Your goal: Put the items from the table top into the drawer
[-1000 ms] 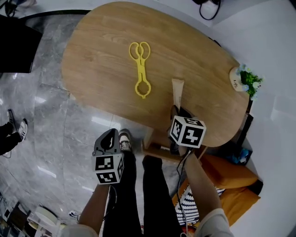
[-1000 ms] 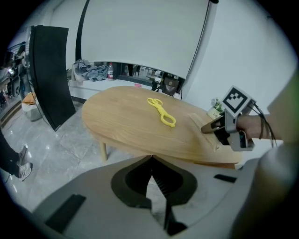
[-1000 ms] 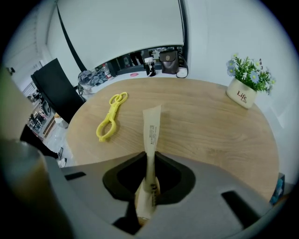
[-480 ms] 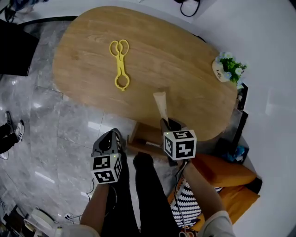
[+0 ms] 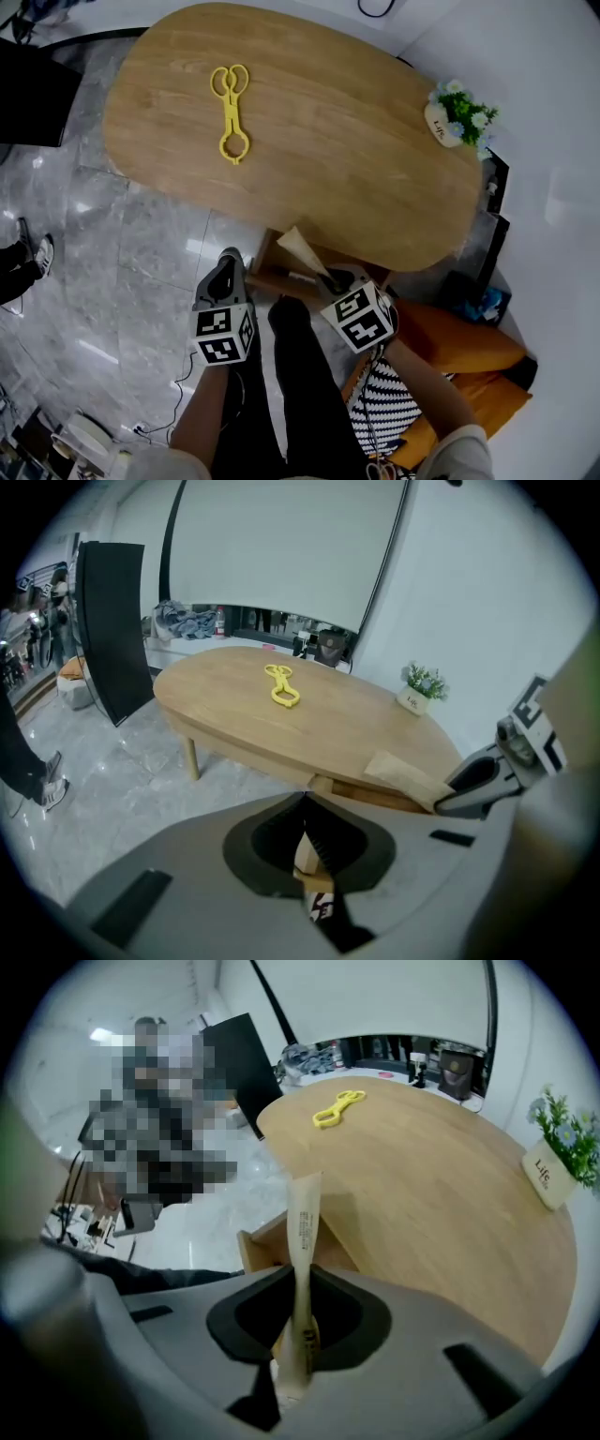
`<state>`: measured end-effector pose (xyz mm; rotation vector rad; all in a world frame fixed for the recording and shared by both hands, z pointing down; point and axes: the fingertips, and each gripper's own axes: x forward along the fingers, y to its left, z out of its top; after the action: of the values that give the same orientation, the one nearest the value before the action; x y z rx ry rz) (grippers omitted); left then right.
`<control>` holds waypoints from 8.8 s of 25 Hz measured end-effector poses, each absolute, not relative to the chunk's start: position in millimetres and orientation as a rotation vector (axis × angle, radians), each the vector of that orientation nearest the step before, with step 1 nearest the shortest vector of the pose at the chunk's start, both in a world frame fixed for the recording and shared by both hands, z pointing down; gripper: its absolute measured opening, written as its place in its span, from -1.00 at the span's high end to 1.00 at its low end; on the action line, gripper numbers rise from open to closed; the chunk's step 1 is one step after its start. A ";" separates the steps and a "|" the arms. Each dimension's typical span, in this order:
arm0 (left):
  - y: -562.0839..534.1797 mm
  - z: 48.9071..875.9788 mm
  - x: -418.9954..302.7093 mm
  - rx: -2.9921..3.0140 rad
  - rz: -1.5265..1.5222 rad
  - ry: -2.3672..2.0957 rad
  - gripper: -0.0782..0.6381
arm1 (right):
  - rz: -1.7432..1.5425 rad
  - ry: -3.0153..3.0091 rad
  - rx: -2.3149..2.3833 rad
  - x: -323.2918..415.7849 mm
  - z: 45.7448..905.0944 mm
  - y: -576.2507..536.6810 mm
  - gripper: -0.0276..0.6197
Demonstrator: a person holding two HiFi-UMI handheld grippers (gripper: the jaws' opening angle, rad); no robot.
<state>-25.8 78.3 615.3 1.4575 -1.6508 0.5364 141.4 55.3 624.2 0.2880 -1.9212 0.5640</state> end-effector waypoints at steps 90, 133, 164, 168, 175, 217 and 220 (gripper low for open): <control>16.5 638.1 -267.2 1.354 0.468 -1.702 0.76 | 0.698 -1.853 0.939 -138.0 667.9 -196.5 0.55; 97.5 613.8 -46.5 1.352 0.472 -1.661 0.76 | 0.604 -1.977 0.524 93.9 593.2 7.0 0.57; 88.1 623.1 -14.6 1.431 0.580 -1.610 0.76 | 0.582 -1.915 0.296 184.3 655.9 69.5 0.36; 85.0 624.2 -18.6 1.430 0.585 -1.611 0.76 | 0.602 -1.922 0.339 183.8 652.4 63.5 0.41; 77.5 607.9 -25.2 1.431 0.591 -1.622 0.76 | 0.785 -1.974 0.543 179.1 634.6 46.7 0.44; -50.3 120.3 19.9 2.307 0.283 -1.691 0.76 | 0.594 -1.887 2.152 384.8 133.6 14.5 0.94; -53.2 118.8 19.6 2.313 0.272 -1.682 0.76 | 0.590 -1.882 2.156 381.4 130.6 12.6 0.94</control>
<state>19.6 -53.2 118.8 2.3128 -1.6816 0.2718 381.4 12.6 130.6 2.1556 -1.8825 0.5902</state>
